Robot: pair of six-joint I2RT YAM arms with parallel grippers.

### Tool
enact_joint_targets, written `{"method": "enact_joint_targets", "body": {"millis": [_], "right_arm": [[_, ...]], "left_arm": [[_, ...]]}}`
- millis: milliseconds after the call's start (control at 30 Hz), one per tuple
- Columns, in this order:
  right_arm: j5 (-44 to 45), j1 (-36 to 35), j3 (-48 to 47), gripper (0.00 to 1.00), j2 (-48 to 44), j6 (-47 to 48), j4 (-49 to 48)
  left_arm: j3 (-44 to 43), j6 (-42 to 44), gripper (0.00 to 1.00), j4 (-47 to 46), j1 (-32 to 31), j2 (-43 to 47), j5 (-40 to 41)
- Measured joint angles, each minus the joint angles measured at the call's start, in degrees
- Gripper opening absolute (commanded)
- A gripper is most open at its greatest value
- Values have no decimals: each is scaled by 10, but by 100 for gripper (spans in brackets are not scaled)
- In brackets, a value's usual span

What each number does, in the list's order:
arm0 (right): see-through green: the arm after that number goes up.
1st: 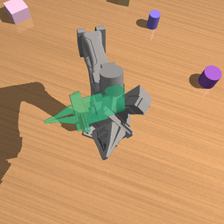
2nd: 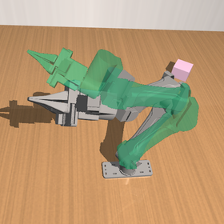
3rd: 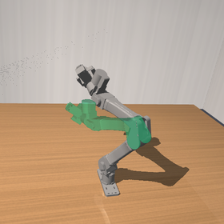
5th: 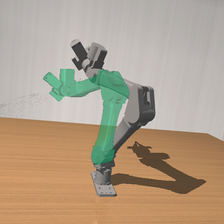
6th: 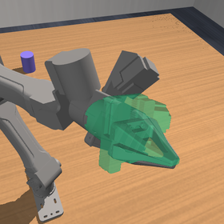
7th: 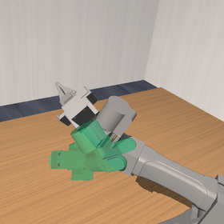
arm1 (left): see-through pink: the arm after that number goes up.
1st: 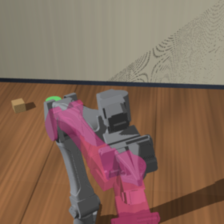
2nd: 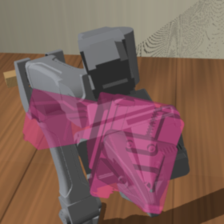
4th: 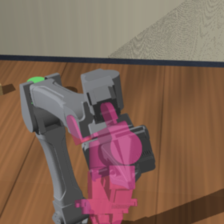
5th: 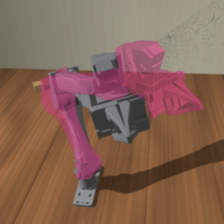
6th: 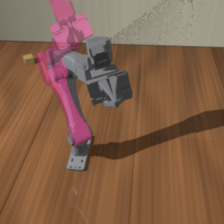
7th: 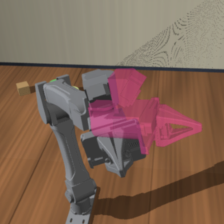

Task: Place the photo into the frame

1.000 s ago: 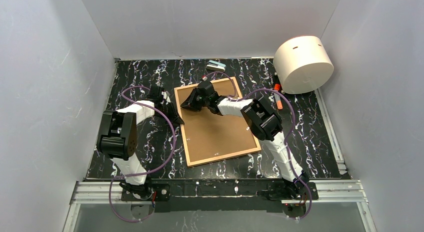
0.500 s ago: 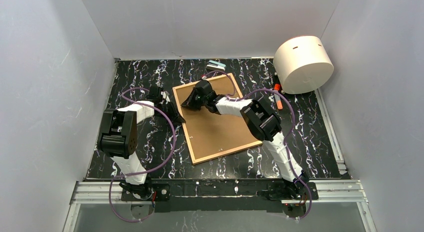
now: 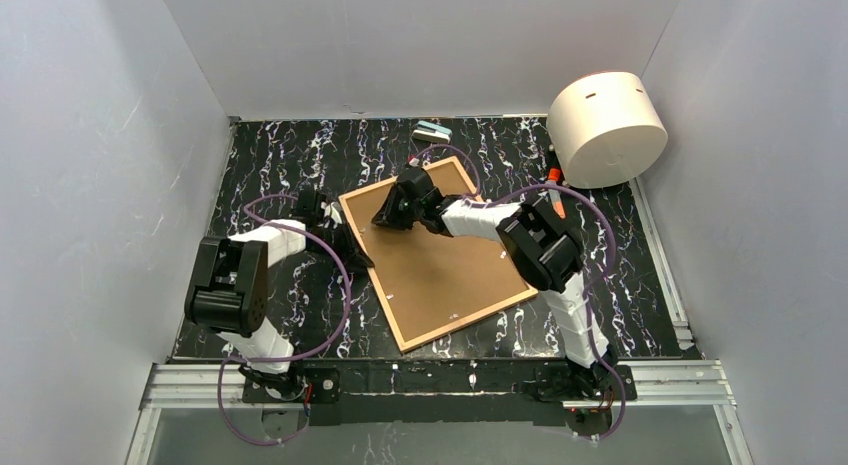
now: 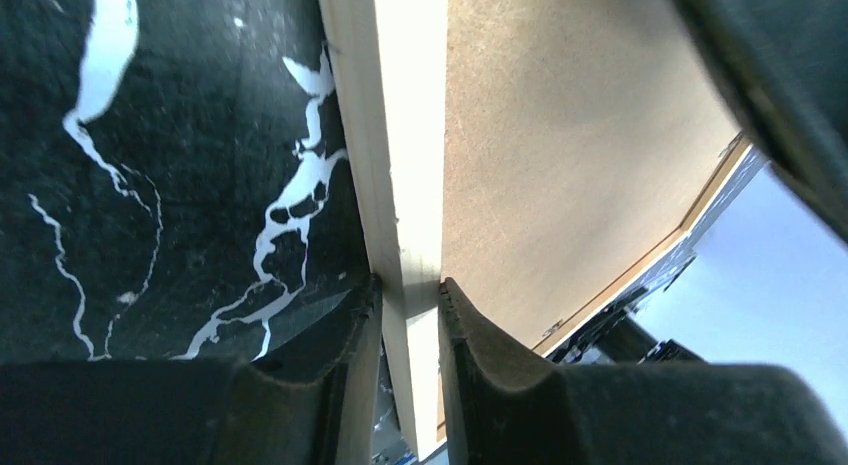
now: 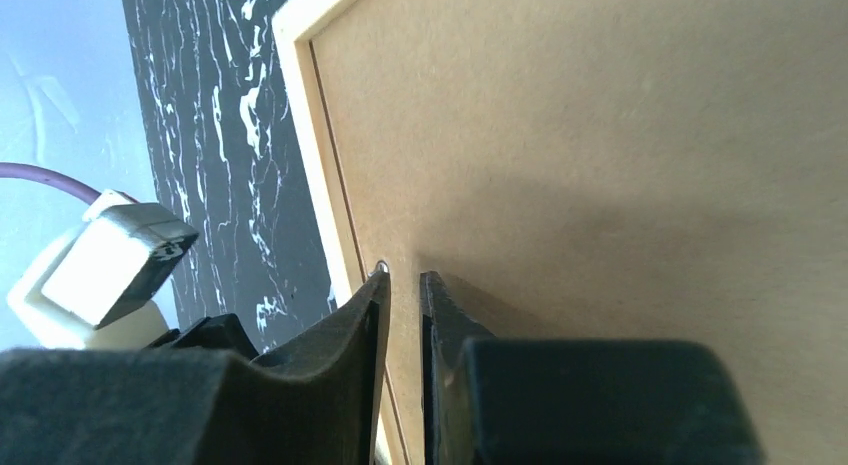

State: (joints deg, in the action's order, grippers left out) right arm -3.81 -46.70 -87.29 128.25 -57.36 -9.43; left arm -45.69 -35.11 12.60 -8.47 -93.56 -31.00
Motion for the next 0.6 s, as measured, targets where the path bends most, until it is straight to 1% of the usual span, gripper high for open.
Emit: {"method": "enact_joint_targets", "body": {"millis": [100,167,233,267,333,400,433,600], "right_arm": [[-4,5,11,32,-21,7,6],[-13,6,10,38,-25,6,3],[-27,9,10,39,-25,2,4],[-34,10,10,37,-25,0,7],[-49,10,10,29,-25,-4,6],[-66,9,10,23,-24,-9,4],[-73,9,9,22,-22,-10,4],[-111,8,0,26,-3,-21,1]], "left_arm": [[-3,14,41,29,0,4,-7],[-21,20,47,47,1,4,-14],[-50,21,50,56,5,5,-9],[-62,19,50,57,9,6,0],[-76,15,43,54,14,14,21],[-77,9,35,52,19,26,42],[-77,7,33,53,21,28,50],[-65,-1,29,51,22,22,71]]}}
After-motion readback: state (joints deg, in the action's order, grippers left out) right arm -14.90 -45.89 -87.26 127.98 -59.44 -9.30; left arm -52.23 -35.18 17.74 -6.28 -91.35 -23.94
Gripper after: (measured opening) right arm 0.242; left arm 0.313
